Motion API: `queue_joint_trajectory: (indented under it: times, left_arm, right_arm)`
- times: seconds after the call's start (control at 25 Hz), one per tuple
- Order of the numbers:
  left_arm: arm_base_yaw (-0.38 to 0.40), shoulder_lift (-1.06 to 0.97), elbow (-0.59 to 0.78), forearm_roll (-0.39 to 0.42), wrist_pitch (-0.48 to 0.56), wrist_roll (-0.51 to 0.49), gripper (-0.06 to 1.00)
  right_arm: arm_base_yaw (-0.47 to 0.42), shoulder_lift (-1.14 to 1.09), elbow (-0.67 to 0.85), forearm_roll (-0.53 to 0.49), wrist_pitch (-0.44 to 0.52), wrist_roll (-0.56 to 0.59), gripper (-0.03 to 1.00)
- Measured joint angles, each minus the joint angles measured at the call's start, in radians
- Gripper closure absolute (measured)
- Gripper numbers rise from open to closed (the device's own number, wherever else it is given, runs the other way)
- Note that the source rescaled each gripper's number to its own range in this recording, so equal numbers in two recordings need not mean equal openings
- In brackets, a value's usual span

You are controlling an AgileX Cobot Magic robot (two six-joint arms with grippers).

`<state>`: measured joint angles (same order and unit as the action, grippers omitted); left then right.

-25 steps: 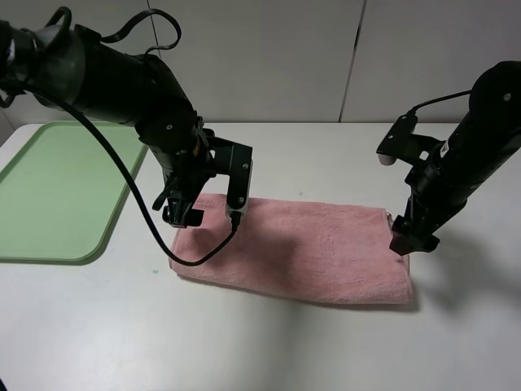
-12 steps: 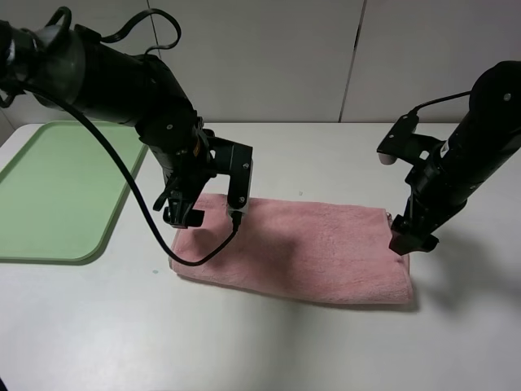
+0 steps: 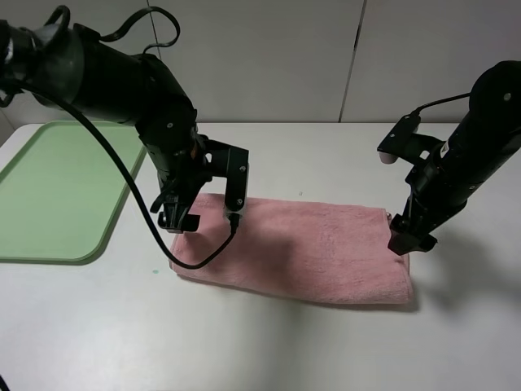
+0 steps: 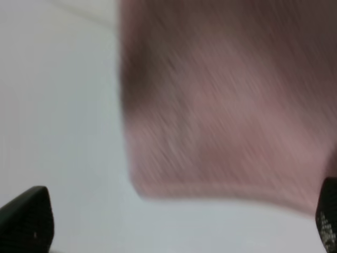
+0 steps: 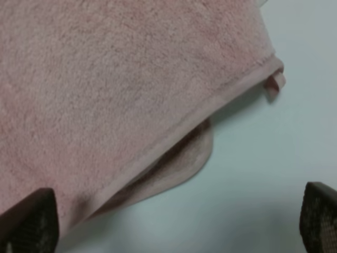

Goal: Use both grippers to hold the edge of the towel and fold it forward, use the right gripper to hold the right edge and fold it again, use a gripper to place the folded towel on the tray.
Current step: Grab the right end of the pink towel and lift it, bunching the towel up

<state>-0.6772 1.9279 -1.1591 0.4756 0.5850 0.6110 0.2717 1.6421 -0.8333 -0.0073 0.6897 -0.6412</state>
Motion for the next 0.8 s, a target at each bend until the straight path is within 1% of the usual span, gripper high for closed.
queue_joint_trajectory:
  times: [0.08, 0.16, 0.32, 0.48, 0.56, 0.64, 0.8]
  left_arm:
    - [0.000, -0.033, 0.000, -0.001, 0.076, -0.029, -0.05]
    - [0.000, -0.080, 0.000, -0.001, 0.145, -0.115, -0.05]
    - [0.000, -0.205, 0.000, -0.003, 0.253, -0.289, -0.05]
    - [0.000, -0.353, 0.000, -0.024, 0.370, -0.413, -0.05]
    - [0.000, -0.433, 0.000, -0.049, 0.420, -0.463, -0.05]
    - [0.000, -0.532, 0.000, -0.079, 0.448, -0.508, -0.05]
    - [0.000, -0.728, 0.000, -0.143, 0.470, -0.542, -0.05]
  right_arm:
    - [0.000, 0.000, 0.000, 0.000, 0.000, 0.001, -0.03]
    - [0.000, 0.000, 0.000, 0.000, 0.000, 0.001, -0.03]
    - [0.000, 0.000, 0.000, 0.007, 0.001, 0.002, -0.03]
    - [0.000, 0.000, 0.000, 0.007, 0.001, 0.003, -0.03]
    - [0.000, 0.000, 0.000, 0.007, 0.001, 0.004, -0.03]
    - [0.000, 0.000, 0.000, 0.007, 0.000, 0.005, -0.03]
    - [0.000, 0.000, 0.000, 0.007, 0.000, 0.005, -0.03]
